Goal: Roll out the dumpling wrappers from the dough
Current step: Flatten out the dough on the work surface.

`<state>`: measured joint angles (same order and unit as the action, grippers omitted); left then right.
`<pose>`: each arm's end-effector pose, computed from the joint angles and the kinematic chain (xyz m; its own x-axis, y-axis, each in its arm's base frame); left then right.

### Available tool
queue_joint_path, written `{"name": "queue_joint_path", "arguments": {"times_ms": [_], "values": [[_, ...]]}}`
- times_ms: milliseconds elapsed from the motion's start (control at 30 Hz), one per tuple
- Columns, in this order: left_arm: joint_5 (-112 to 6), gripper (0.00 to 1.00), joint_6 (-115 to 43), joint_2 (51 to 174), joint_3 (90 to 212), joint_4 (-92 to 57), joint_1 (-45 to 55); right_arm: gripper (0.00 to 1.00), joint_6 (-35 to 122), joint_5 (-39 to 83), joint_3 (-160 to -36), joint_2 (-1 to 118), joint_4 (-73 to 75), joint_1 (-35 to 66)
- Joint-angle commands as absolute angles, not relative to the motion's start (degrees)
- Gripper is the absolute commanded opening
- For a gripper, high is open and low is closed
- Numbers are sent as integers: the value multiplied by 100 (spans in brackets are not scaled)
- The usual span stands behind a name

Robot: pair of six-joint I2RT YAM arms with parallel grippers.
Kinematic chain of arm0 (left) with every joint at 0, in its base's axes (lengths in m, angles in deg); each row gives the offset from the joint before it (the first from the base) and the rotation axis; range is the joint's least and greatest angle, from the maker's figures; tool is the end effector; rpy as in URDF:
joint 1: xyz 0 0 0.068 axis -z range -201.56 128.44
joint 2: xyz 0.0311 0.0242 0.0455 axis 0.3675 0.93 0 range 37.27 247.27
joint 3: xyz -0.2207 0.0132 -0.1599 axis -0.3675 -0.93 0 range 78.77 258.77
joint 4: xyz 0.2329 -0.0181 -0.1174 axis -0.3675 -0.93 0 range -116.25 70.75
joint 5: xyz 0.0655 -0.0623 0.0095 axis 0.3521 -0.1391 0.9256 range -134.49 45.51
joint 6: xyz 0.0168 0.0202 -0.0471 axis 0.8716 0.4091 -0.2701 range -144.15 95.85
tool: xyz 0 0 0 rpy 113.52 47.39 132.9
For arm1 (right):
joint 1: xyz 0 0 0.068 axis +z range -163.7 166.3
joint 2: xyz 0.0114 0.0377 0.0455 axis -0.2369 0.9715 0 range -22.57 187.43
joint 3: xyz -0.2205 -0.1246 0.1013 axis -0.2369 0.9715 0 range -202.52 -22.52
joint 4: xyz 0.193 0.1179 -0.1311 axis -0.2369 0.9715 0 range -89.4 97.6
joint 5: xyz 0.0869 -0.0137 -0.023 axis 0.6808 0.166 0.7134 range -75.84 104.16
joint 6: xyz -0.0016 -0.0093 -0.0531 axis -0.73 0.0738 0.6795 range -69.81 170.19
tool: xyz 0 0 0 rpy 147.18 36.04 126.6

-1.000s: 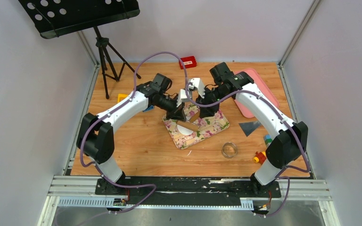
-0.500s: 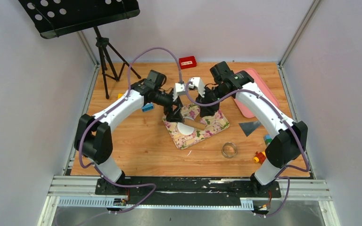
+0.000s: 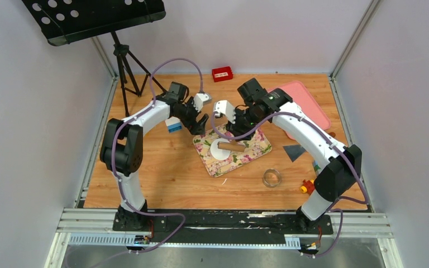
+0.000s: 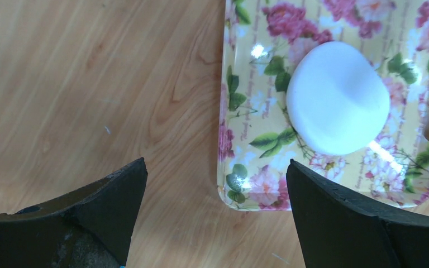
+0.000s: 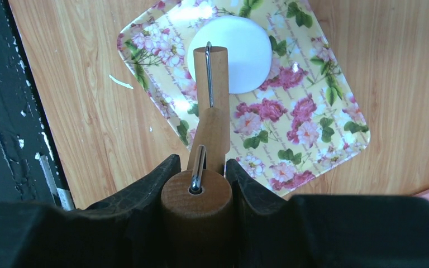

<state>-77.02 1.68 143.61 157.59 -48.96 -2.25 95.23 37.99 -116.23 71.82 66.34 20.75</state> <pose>0.3670 -0.1489 0.2194 -0.4730 0.5550 -0.6843 0.8440 0.5083 -0.1711 0.2626 0.1977 0.3361 -0.0736 -0.8354 -0.5446 -0.9946 0.1016 -0.0214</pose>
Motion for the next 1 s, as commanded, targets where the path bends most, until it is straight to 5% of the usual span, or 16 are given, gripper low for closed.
{"name": "queue_joint_path", "arguments": {"times_ms": [0, 500, 967], "values": [[-7410, 99, -61, 14558, 16019, -4813, -152, 0, 9809, 3462, -11896, 7306, 6392, 2411], [-6255, 83, -105, 15576, 16559, -5210, 419, 0, 10486, 2384, -11999, 8200, 5873, 3252], [-5925, 13, -60, 15920, 16848, -5457, 584, 0, 10950, 2330, -11103, 8089, 6078, 3416]]}}
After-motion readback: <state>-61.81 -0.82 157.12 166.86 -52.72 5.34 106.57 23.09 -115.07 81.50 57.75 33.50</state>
